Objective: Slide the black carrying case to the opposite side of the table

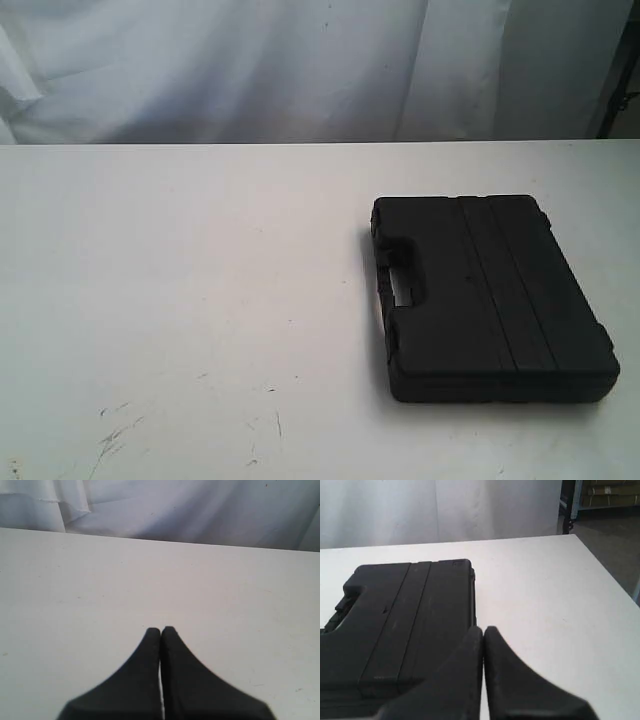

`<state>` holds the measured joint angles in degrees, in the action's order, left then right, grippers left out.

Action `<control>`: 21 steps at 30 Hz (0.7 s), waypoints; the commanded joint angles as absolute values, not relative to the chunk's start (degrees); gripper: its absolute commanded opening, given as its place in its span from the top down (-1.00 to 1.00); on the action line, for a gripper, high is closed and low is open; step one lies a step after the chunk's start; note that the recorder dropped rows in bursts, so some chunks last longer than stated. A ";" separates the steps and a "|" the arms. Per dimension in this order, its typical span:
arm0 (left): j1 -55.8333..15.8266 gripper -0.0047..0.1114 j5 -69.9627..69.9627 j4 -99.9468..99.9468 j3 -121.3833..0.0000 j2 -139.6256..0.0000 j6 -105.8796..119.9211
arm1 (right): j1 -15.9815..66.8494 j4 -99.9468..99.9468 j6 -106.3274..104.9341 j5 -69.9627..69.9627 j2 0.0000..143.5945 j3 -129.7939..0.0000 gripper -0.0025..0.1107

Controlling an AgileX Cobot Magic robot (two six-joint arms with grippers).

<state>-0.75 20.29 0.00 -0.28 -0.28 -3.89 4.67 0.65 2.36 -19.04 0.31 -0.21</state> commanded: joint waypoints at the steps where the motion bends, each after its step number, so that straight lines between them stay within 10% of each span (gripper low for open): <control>1: -0.60 0.92 19.72 0.00 0.00 0.00 -3.96 | 4.35 0.33 4.86 -8.42 0.00 0.00 0.96; 21: -0.60 0.92 19.72 0.00 0.00 0.00 -3.96 | 4.35 0.44 7.24 17.68 0.12 -8.63 0.96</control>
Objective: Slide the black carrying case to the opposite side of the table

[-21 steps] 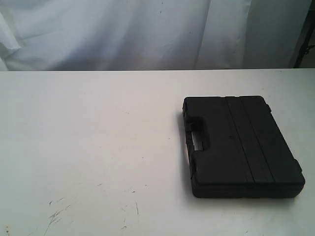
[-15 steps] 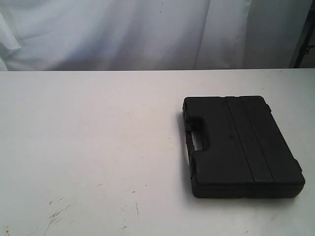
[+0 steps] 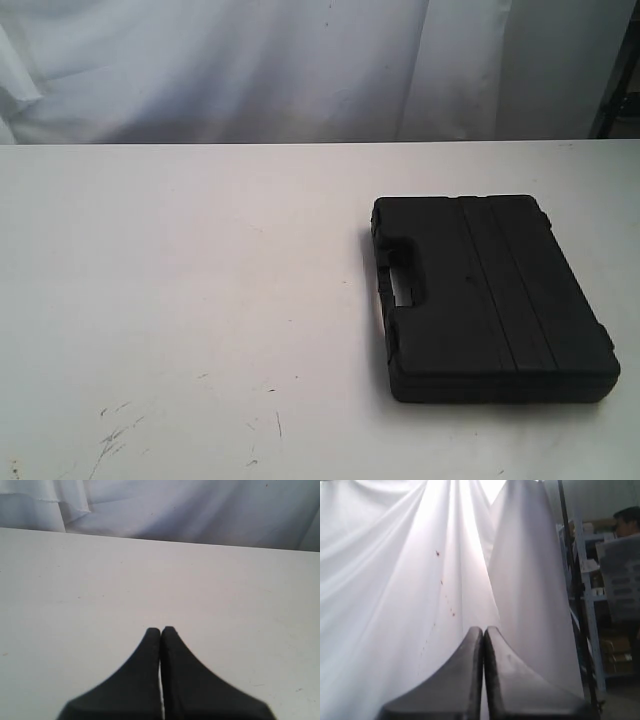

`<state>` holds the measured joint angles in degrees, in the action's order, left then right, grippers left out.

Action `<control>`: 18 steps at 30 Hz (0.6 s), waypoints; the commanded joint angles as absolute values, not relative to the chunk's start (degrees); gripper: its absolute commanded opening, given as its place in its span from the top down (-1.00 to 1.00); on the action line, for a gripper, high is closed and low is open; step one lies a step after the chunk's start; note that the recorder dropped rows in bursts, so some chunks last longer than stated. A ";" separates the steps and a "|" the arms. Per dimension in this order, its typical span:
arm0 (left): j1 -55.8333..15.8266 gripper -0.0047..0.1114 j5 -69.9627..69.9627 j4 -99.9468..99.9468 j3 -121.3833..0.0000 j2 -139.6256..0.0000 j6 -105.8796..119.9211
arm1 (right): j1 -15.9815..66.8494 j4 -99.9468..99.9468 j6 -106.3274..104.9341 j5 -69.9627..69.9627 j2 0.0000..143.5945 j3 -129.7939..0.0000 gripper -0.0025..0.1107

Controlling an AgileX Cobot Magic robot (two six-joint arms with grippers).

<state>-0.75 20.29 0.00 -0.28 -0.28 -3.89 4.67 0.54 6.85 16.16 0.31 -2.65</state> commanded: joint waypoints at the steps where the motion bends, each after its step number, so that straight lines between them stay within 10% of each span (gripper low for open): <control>1: -0.60 0.92 19.72 0.00 0.00 0.00 -3.96 | 4.35 0.44 7.24 17.20 1.01 -10.85 0.96; 18: -0.60 0.92 19.72 0.00 0.00 0.00 -3.96 | 5.22 0.42 8.99 -9.35 40.61 -43.56 0.96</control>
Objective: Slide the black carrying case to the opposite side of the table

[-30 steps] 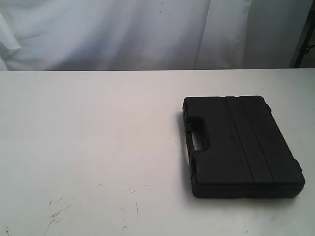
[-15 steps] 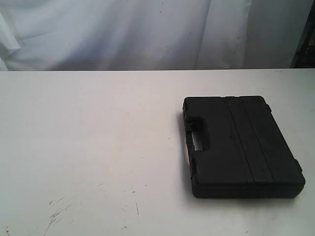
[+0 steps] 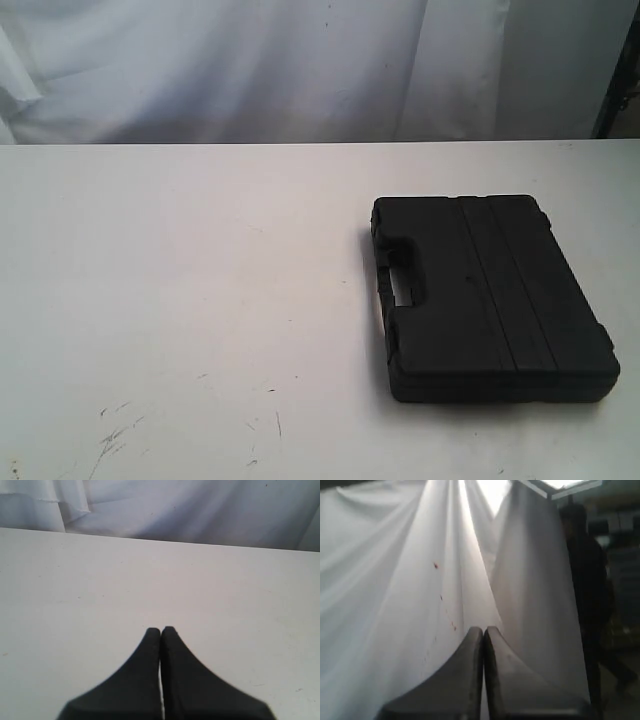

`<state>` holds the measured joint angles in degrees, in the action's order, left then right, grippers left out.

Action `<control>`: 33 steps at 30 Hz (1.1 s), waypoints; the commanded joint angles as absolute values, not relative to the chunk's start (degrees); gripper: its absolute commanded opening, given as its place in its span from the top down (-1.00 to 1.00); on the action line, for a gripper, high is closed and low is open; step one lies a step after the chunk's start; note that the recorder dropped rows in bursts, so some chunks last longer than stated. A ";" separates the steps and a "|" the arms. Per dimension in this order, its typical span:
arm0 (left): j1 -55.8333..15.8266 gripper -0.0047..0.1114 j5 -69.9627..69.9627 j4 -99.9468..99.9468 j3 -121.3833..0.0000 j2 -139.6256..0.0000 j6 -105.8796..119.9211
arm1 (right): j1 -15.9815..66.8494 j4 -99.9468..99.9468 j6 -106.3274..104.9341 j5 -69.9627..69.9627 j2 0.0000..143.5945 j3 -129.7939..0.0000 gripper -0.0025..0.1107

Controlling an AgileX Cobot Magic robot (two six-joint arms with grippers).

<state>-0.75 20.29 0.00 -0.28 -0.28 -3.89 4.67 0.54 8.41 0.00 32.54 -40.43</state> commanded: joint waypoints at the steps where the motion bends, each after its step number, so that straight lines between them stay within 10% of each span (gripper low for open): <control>1: -0.60 0.92 19.72 0.00 0.00 0.00 -3.96 | 5.91 0.42 8.99 -12.10 42.80 -44.03 0.96; 15: -0.60 0.92 19.72 0.00 0.00 0.00 -3.96 | 12.09 -1.60 8.80 -44.00 59.64 -44.30 0.96; 33: -0.60 0.92 19.72 0.00 0.00 0.00 -3.96 | 12.09 -10.01 4.85 -45.18 64.14 -51.31 0.96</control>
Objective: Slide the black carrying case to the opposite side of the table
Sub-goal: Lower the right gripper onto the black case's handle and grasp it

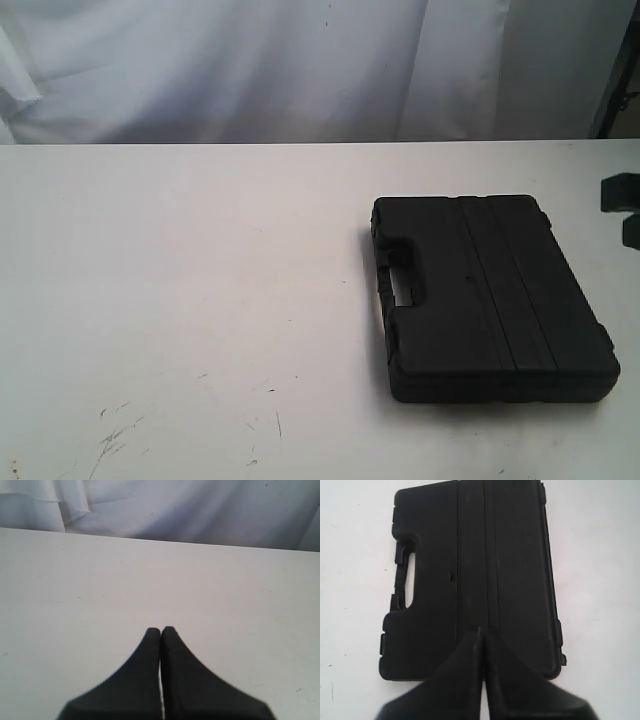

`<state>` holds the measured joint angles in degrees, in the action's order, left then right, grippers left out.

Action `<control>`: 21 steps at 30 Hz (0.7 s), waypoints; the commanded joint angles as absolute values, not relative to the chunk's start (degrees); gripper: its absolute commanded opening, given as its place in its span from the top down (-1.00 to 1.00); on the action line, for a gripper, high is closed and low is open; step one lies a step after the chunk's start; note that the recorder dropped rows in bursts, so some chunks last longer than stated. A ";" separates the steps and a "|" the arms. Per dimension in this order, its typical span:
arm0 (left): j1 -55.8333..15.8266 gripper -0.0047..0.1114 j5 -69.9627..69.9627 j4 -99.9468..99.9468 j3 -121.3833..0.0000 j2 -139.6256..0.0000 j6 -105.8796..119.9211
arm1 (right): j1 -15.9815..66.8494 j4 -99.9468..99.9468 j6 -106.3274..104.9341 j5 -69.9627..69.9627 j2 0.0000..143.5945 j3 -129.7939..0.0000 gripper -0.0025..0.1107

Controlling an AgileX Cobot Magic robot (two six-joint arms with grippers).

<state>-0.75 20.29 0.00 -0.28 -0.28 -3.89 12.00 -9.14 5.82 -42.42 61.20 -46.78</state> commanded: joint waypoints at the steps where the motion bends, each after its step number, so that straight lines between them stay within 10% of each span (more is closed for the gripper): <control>1: -0.60 0.92 19.72 0.00 0.00 0.00 -3.96 | 12.12 -10.01 5.13 -46.27 65.12 -52.64 0.96; 21: -0.60 0.92 19.72 0.00 0.00 0.00 -3.96 | 27.41 -9.63 13.10 -56.68 95.87 -81.16 0.96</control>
<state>-0.75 20.29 0.00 -0.28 -0.28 -3.89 26.09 -9.89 12.23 -55.74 92.73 -77.86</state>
